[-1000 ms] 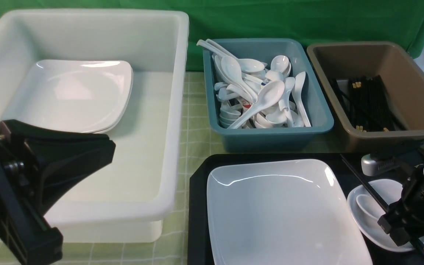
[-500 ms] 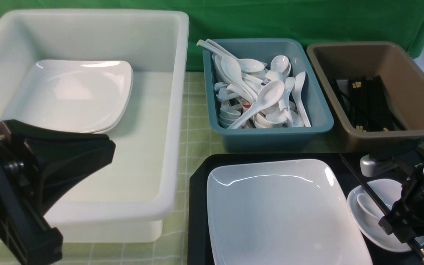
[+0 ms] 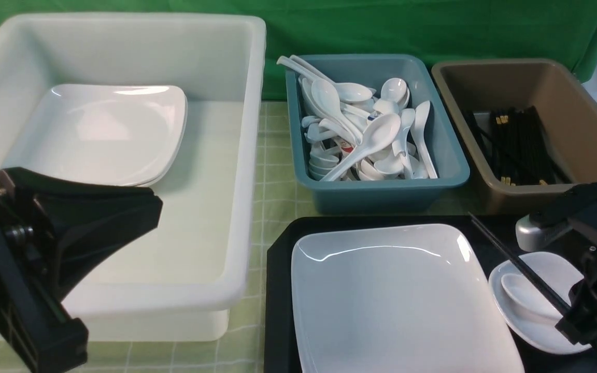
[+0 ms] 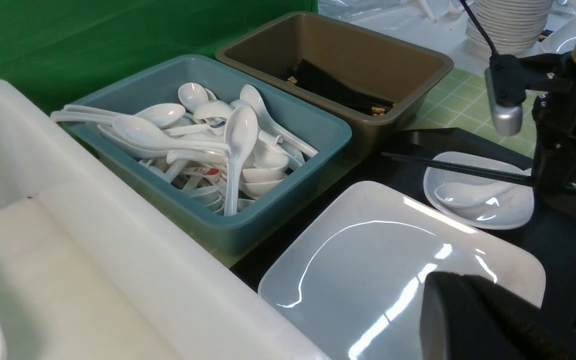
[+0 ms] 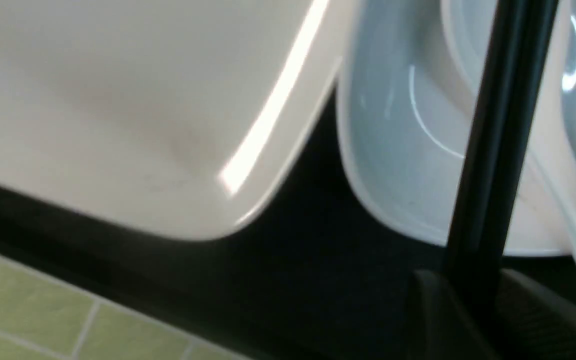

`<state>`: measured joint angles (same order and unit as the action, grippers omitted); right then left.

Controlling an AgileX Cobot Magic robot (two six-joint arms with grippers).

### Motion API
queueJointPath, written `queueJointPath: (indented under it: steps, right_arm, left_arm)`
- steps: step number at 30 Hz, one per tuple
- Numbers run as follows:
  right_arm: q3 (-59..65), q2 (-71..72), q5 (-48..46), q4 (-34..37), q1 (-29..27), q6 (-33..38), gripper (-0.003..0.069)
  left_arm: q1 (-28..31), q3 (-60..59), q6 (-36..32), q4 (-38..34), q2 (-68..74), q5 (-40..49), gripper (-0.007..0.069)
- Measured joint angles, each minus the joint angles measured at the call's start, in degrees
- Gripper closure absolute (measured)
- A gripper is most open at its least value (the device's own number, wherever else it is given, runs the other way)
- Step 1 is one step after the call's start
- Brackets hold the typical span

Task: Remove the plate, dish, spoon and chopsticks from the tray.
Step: Use the right arm to grab a pair of chopsticks from the plate, then use the right arm to put the chopsticks into the small storage box on the right

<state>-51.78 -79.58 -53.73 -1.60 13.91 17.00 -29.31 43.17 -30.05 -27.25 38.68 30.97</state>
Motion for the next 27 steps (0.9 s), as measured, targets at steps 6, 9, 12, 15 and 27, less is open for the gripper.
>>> queueJointPath:
  steps: [6, 9, 12, 15, 27]
  right_arm:
    - [-3.3, 8.0, 10.6, 8.0, 1.1, -3.4, 0.0505]
    - [-7.2, 6.4, 17.8, 8.9, -1.5, -5.6, 0.0505]
    - [-14.2, -0.6, 26.7, 9.2, -7.3, -7.6, 0.0505]
    - [-20.0, -8.7, 32.3, 9.2, -10.7, -8.9, 0.0505]
    - [-38.2, -28.4, 23.0, 9.2, -14.6, -8.8, 0.0238]
  left_arm:
    - [0.0, 0.0, -0.5, -1.8, 0.0, -5.3, 0.0619]
    - [0.0, 0.0, -4.5, -4.5, 0.0, -8.6, 0.0619]
    - [0.0, 0.1, -12.9, -11.3, 0.0, -10.9, 0.0619]
    - [0.0, 0.1, -19.6, -16.7, 0.0, -10.9, 0.0619]
    - [0.0, 0.1, -22.7, -19.0, 0.0, -10.6, 0.0619]
